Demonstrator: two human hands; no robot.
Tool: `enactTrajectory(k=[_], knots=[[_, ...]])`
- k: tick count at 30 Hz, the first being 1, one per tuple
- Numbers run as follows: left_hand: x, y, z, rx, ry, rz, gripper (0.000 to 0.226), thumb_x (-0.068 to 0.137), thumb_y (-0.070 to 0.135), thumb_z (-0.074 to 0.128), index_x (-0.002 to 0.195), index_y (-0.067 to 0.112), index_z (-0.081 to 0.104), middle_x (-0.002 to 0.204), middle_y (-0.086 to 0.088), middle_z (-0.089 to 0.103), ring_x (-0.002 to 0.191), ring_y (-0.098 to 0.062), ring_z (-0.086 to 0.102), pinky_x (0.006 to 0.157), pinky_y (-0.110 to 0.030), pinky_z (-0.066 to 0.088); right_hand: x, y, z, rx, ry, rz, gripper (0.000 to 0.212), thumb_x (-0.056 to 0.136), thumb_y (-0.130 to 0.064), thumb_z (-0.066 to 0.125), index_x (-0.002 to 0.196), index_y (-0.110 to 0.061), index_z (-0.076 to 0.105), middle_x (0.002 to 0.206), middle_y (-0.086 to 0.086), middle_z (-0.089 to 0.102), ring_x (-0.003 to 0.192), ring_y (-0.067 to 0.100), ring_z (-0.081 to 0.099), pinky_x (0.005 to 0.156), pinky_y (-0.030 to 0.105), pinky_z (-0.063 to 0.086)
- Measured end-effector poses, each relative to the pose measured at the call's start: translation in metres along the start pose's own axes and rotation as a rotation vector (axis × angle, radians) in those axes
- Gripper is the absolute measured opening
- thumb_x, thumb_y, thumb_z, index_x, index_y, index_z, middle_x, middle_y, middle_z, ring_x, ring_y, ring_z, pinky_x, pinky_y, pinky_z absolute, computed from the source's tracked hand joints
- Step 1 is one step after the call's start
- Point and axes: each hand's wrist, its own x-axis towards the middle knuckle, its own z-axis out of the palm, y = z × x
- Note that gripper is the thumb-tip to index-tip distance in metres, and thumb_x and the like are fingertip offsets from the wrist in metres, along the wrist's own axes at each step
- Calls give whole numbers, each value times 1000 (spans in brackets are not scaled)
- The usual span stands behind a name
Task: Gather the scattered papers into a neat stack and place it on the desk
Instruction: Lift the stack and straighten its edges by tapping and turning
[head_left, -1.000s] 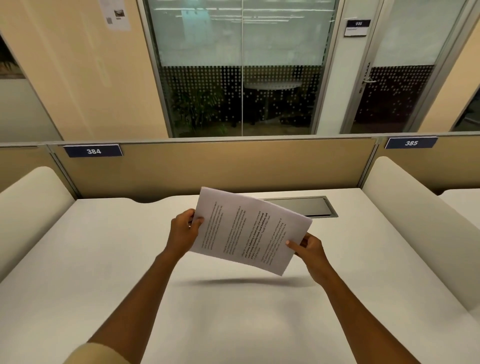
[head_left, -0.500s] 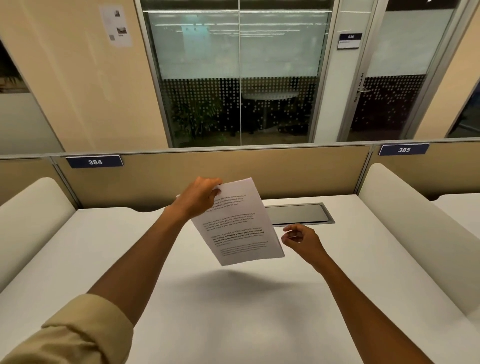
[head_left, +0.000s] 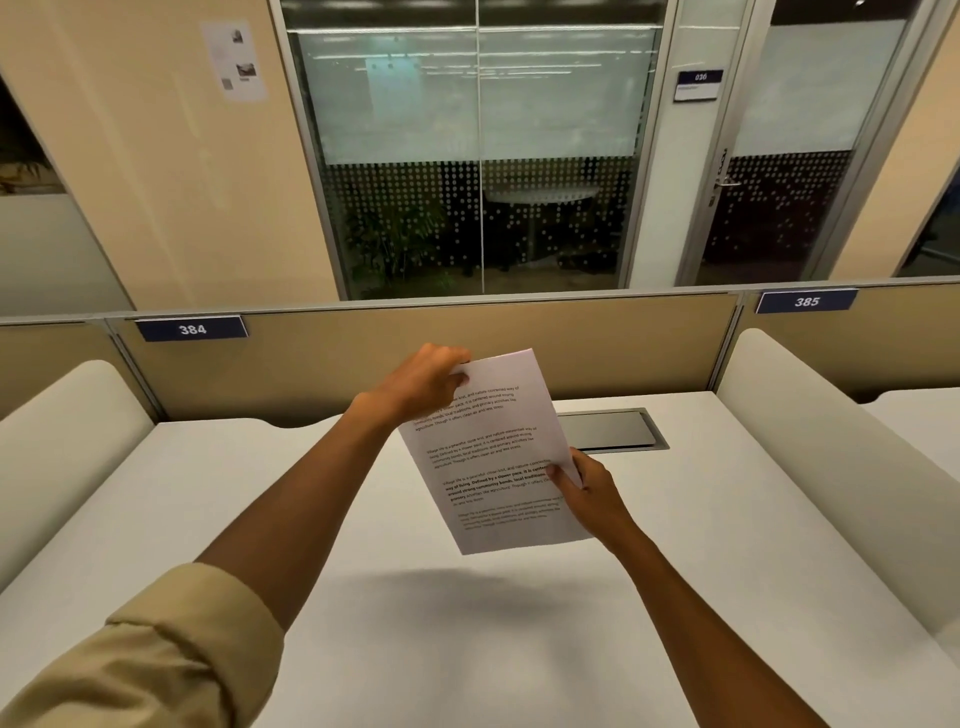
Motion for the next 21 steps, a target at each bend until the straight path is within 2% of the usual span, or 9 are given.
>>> enactTrajectory(k=[3,5,9,11,13,15,17,19,21], knots=[[2,-5,4,-63,35,-38,8,94,17,55,98,14,62,103,-9,69,91,-28,65,71,-34,56,-1,0,-1,29,22,9,13,98,-27,50,109,-26,58,102,1,69,87,18,68,73,27,58],[1,-8,12,-106,116,-63,17,92,21,60,107,15,58,112,-10,67,100,-28,63,76,-35,55,-2,1,-3,49,25,23,20,98,-28,50,114,-19,59,105,3,69,90,21,69,76,31,59],[-8,-18,39,-142,349,-252,77,81,39,72,143,19,33,146,-11,41,133,-31,40,108,-53,37,-4,4,-6,127,26,66,22,97,-29,52,117,-21,58,107,0,69,91,18,69,71,25,58],[-19,-21,53,-333,457,-415,97,73,47,77,149,22,21,152,-11,32,136,-32,35,108,-54,38,-5,4,-8,170,35,89,18,97,-31,52,113,-26,58,105,-4,69,88,16,69,62,19,56],[-34,-24,68,-533,487,-561,106,69,54,77,150,24,15,155,-10,29,140,-32,33,109,-55,37,-5,4,-10,208,51,106,15,96,-31,53,111,-29,57,104,-6,69,86,15,70,58,17,55],[-50,-24,85,-852,414,-665,106,69,59,73,150,23,16,148,-12,43,138,-30,40,108,-51,39,-4,4,-11,245,65,128,18,96,-32,54,113,-27,58,104,-6,70,86,15,70,58,17,54],[-65,-24,102,-1121,293,-710,95,72,53,71,147,16,26,126,-9,64,123,-30,57,104,-51,44,-3,4,-10,281,73,152,21,96,-33,55,115,-27,59,103,-7,72,85,15,71,59,19,55],[-78,-22,118,-1190,231,-693,66,82,34,71,137,11,44,115,-10,71,106,-30,69,94,-53,53,-2,5,-8,305,83,170,20,96,-32,55,114,-27,60,102,-8,72,84,13,72,59,19,55],[-86,-16,130,-1160,263,-682,34,88,16,67,120,8,60,113,-14,72,98,-32,71,85,-49,58,-2,6,-6,312,87,187,16,96,-31,55,111,-29,61,101,-9,73,82,12,72,58,19,54]])
